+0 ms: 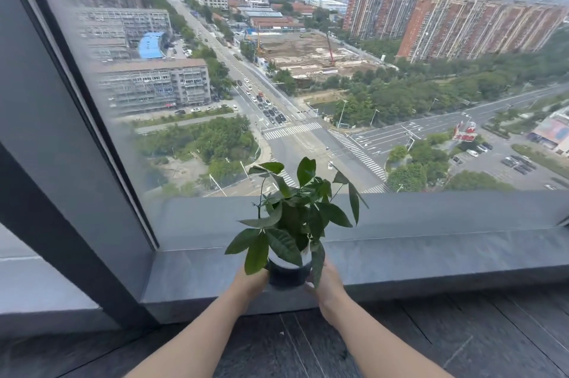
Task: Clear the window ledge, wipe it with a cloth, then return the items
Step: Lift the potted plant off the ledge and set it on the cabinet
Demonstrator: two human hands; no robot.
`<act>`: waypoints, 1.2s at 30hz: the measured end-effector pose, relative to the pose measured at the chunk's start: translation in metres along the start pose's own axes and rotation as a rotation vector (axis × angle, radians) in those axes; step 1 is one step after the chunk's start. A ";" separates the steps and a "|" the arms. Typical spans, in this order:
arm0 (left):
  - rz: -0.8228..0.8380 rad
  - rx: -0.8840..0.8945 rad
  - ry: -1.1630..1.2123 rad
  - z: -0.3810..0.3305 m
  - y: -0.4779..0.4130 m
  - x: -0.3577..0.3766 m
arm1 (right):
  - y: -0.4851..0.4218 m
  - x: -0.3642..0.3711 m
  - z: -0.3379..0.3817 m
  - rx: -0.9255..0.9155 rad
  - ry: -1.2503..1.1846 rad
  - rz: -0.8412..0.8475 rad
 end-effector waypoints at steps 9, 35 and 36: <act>0.030 -0.016 -0.157 -0.020 0.026 0.009 | 0.021 -0.005 0.009 0.061 -0.143 0.024; 0.013 0.286 -0.248 -0.569 0.528 -0.060 | 0.588 -0.094 0.496 -0.476 0.595 0.312; 0.007 0.309 -0.255 -0.587 0.551 -0.068 | 0.609 -0.090 0.514 -0.521 0.631 0.337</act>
Point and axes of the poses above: each hand's wrist, its own y-axis away from the middle knuckle, its own x-axis out of the palm, z = x × y, the point moved 5 cm from there along -y, towards the middle knuckle, and after that the axes turned 11 degrees about y, right-handed, at the moved point
